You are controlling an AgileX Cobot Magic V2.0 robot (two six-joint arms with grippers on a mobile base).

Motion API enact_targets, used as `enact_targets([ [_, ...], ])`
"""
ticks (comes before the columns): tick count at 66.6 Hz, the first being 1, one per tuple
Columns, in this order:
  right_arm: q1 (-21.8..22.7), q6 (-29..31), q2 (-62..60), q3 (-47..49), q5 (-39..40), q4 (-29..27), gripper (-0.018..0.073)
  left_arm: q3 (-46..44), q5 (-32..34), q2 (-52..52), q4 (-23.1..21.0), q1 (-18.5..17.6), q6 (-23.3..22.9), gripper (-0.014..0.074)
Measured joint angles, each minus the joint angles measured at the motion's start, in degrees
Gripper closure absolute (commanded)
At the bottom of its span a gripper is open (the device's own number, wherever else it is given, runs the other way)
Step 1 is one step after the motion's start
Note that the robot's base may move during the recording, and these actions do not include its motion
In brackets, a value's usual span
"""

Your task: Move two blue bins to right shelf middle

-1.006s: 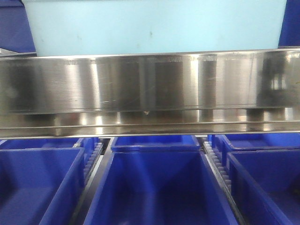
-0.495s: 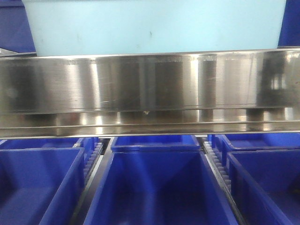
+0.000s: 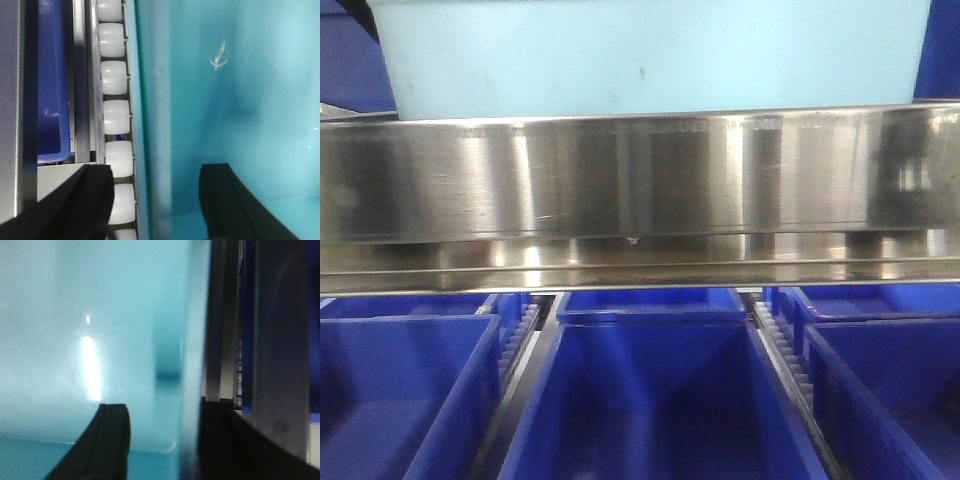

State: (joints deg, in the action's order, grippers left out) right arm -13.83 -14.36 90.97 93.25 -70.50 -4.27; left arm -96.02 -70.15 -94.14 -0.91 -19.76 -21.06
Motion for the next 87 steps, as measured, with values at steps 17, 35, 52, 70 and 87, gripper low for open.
enact_targets([
  [17,0.13,0.00,0.00,0.00,-0.36,0.76,0.0669,0.40,0.00,-0.05,-0.99,0.00,0.00,0.0397],
  [35,0.13,0.00,0.00,0.00,-0.36,1.35,0.0727,0.49,-0.87,-0.05,-0.48,0.00,0.00,0.0652],
  [52,0.13,0.00,0.00,-0.04,-0.36,1.35,0.0727,0.49,-0.87,-0.13,-0.09,-0.14,0.00,0.0707],
  [70,0.13,0.12,-0.47,2.61,-2.01,1.57,0.0727,-4.42,-2.78,-0.13,0.41,-0.14,0.00,0.0707],
  [87,0.13,3.02,-0.95,12.72,-2.71,3.09,0.0727,-17.50,-4.14,-0.13,2.32,-0.14,2.11,0.0707],
])
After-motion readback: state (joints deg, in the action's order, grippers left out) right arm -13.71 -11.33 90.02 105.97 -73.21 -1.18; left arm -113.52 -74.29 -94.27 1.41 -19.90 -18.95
